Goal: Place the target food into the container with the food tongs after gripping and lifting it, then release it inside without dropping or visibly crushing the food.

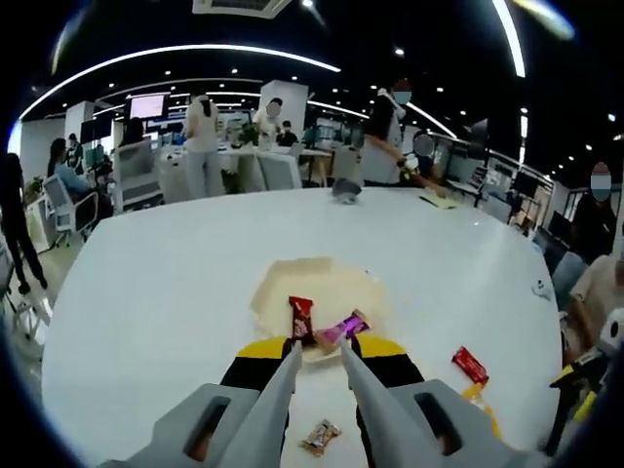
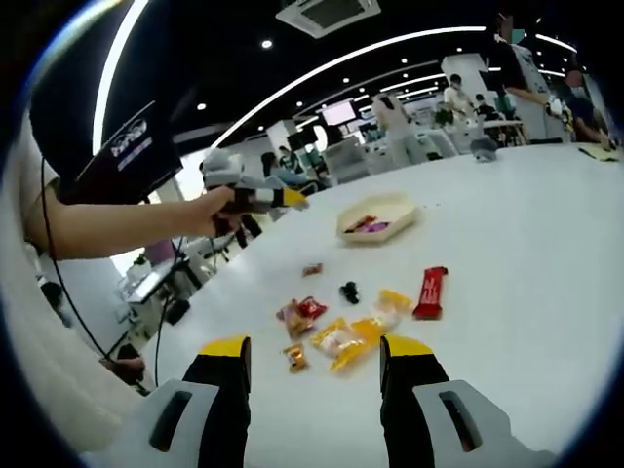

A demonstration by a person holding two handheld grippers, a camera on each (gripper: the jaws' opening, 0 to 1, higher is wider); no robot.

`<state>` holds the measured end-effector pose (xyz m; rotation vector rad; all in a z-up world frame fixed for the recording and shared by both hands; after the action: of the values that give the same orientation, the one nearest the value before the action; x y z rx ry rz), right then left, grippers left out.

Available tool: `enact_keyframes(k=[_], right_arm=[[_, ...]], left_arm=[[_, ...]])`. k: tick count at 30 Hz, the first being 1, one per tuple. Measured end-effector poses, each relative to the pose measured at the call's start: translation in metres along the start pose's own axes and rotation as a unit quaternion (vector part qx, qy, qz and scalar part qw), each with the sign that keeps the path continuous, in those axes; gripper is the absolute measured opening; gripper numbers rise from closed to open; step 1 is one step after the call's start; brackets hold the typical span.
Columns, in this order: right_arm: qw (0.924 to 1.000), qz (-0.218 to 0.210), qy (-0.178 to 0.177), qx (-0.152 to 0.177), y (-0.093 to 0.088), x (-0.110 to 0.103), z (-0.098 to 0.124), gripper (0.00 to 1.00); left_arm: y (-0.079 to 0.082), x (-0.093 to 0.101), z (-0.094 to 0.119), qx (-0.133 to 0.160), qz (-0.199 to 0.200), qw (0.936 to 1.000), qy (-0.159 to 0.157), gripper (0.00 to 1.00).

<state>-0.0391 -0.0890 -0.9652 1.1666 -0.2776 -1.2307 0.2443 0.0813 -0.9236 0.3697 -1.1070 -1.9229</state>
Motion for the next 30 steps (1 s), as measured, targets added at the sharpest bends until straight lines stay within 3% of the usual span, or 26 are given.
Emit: enact_keyframes(k=[5, 14, 30], right_arm=[[0.9996, 0.018, 0.020, -0.005, 0.004, -0.009, -0.004, 0.54], [0.9988, 0.028, 0.039, -0.014, -0.001, -0.019, -0.003, 0.54], [0.9979, 0.029, 0.055, -0.019, -0.003, -0.027, -0.001, 0.54]], left_arm=[[0.001, -0.006, 0.014, 0.010, -0.014, 0.9998, 0.009, 0.23], [-0.015, -0.010, 0.037, 0.024, 0.016, 0.9993, 0.022, 0.22], [-0.026, -0.004, 0.050, 0.024, 0.021, 0.9992, 0.025, 0.23]])
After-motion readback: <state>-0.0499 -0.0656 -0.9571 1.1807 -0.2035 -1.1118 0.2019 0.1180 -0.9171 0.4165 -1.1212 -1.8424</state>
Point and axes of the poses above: the point that each gripper's makers call its tool centre point, and the gripper's own axes: z roughly backward along the fingers, x roughly to its right, y roughly out of its top, the point moved 2 cm from there along z, roughly backward along the fingers, and after that the axes turned 6 degrees about -x, right-handed, at the moved point
